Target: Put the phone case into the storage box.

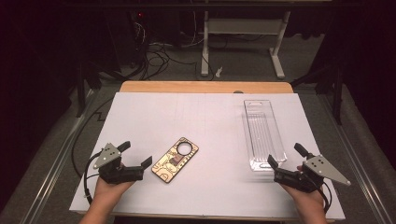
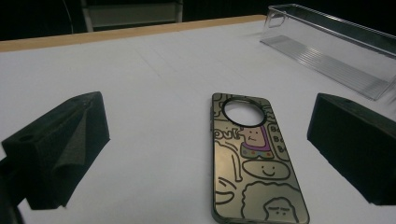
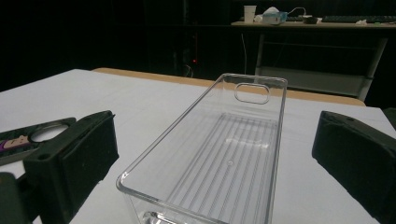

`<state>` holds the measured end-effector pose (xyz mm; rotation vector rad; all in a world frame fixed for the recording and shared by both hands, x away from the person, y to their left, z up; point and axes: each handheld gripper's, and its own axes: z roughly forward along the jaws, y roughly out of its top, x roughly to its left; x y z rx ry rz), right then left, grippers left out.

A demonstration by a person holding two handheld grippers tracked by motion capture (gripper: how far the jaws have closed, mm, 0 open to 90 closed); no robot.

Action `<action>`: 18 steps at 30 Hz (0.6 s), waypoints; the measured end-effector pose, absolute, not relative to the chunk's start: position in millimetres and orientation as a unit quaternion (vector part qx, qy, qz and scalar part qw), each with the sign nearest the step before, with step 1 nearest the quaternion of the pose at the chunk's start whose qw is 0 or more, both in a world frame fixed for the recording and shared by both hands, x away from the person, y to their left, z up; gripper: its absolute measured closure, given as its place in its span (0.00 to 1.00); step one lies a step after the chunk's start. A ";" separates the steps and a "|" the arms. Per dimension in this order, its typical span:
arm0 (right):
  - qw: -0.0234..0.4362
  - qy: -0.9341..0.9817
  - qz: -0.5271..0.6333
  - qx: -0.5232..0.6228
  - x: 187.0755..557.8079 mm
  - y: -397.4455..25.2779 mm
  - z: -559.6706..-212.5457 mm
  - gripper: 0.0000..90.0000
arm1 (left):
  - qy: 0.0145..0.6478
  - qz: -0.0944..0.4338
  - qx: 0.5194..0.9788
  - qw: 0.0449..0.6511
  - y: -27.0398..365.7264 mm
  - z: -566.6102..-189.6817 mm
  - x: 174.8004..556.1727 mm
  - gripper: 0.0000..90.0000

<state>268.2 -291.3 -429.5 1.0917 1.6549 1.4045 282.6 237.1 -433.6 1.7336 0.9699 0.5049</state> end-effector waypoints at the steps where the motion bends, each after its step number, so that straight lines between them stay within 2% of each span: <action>1: 0.347 0.637 0.543 0.423 268.3 -291.6 -429.3 0.01 | 0.403 0.212 0.723 0.519 237.1 -433.5 282.6 0.00; 18: 0.348 0.638 0.544 0.419 269.8 -290.0 -430.2 0.01 | 0.397 0.225 0.727 0.514 237.3 -429.7 281.8 0.00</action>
